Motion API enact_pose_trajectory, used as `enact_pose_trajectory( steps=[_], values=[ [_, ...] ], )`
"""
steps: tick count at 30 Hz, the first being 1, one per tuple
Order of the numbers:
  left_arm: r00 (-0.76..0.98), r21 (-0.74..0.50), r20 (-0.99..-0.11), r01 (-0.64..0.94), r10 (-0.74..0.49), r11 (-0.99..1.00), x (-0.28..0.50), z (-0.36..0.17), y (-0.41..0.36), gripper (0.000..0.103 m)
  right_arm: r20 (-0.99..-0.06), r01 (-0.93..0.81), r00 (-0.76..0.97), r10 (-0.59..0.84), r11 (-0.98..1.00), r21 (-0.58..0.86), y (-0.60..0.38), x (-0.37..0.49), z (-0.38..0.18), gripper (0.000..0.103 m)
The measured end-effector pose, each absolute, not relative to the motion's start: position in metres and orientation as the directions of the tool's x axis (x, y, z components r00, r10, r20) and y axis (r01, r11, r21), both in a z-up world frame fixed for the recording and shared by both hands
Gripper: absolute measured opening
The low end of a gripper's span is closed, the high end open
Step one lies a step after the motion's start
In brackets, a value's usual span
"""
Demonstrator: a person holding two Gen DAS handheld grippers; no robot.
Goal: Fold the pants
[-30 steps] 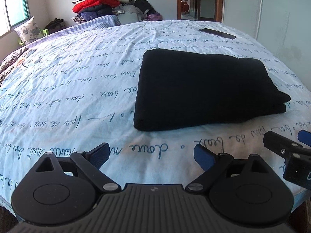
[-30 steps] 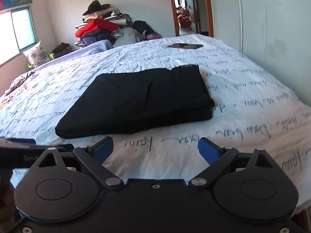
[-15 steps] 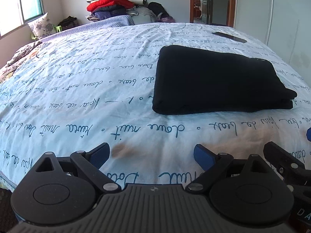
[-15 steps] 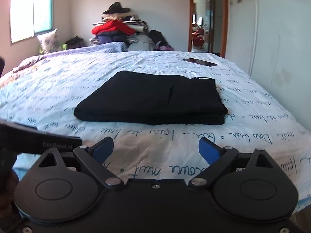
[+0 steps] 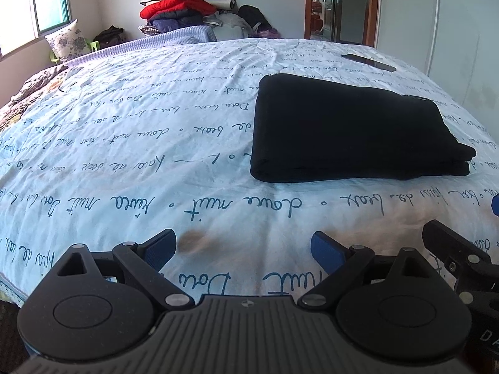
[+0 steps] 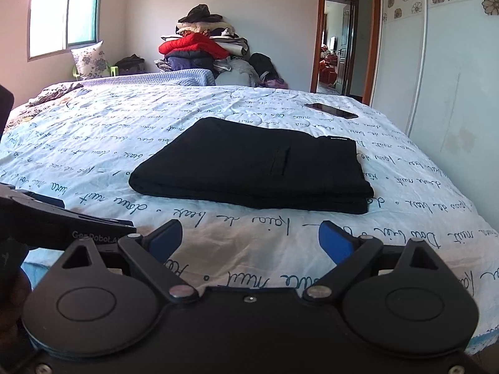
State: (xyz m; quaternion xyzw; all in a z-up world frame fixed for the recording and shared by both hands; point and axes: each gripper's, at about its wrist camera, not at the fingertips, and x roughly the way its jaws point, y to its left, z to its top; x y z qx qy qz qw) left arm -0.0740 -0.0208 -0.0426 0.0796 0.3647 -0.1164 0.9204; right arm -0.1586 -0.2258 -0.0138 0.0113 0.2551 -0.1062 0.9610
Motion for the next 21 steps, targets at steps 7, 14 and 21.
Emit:
enact_pose_trajectory(
  steps=[7, 14, 21],
  values=[
    [0.701, 0.057, -0.696, 0.274, -0.159, 0.960, -0.0734, -0.0441, -0.0233, 0.095, -0.490, 0.219, 0.847, -0.207, 0.975, -0.033, -0.2287, -0.1600, -0.0122, 0.095],
    [0.697, 0.055, -0.699, 0.276, -0.161, 0.960, -0.0722, -0.0449, -0.0237, 0.095, -0.493, 0.216, 0.846, -0.205, 0.976, -0.035, -0.2290, -0.1597, -0.0120, 0.095],
    [0.696, 0.054, -0.700, 0.276, -0.160, 0.960, -0.0719, -0.0450, -0.0239, 0.095, -0.493, 0.214, 0.845, -0.207, 0.976, -0.043, -0.2278, -0.1590, -0.0114, 0.095]
  ],
)
